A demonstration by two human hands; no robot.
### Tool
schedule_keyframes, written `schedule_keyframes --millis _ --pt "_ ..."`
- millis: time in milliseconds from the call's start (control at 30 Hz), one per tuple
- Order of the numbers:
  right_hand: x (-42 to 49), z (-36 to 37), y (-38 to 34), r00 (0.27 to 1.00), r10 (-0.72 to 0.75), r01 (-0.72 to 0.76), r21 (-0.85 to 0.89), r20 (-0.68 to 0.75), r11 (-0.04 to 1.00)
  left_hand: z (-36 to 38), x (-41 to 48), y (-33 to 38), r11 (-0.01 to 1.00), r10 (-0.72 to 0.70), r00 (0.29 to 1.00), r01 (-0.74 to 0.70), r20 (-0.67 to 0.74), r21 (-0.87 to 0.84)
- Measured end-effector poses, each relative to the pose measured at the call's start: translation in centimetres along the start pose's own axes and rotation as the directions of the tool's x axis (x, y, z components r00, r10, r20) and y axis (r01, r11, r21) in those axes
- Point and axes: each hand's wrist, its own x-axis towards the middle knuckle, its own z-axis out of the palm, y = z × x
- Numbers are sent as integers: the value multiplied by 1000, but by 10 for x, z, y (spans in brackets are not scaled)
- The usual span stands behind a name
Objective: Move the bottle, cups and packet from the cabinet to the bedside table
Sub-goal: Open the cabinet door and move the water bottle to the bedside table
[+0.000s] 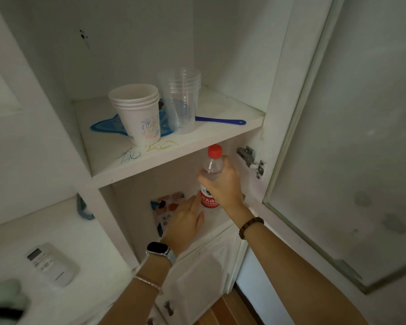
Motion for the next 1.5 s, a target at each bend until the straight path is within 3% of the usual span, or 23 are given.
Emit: schedule_keyframes --millis 233,367,533,733,1133,1500 --pt "-42 -32 -24 997 -72 72 15 40 997 -18 -50 34 999 -8 1000 8 -2 34" --pt "-80 -53 -36 986 -142 138 48 90 989 -20 -93 63 993 -88 996 88 -5 81" --pt "-136 -75 -49 966 -209 191 127 154 973 -20 -155 109 972 -231 972 232 -36 20" --pt "-204 -88 -62 919 -248 174 250 307 953 -18 -237 145 930 -367 927 366 -72 -29" --pt "-329 -53 -106 717 -385 168 393 581 904 -42 -385 188 759 -642 746 650 -178 -15" --pt "-482 -37 -174 470 -536 193 511 701 838 -70 -544 250 516 -808 490 856 -327 8"
